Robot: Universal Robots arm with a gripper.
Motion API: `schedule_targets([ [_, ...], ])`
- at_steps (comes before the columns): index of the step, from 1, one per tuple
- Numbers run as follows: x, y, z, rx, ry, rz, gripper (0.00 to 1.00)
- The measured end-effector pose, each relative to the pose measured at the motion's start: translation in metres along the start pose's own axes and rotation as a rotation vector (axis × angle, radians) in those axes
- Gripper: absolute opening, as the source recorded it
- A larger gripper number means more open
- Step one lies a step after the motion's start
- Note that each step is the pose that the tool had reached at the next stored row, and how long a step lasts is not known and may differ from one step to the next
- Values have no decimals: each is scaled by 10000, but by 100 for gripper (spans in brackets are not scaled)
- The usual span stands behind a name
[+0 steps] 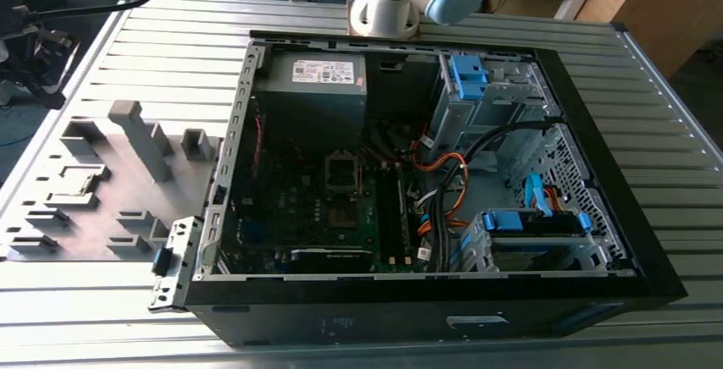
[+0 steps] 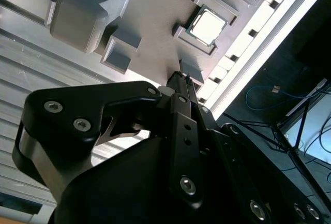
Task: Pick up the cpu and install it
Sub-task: 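Reach for the cpu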
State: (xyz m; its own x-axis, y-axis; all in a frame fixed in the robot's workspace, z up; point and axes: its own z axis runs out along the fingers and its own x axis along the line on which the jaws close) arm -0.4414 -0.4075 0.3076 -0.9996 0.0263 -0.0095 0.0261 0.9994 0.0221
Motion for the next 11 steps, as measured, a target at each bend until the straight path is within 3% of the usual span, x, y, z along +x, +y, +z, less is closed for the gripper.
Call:
schedule_targets([
  [11, 0, -147, 53, 4, -1, -1, 11],
])
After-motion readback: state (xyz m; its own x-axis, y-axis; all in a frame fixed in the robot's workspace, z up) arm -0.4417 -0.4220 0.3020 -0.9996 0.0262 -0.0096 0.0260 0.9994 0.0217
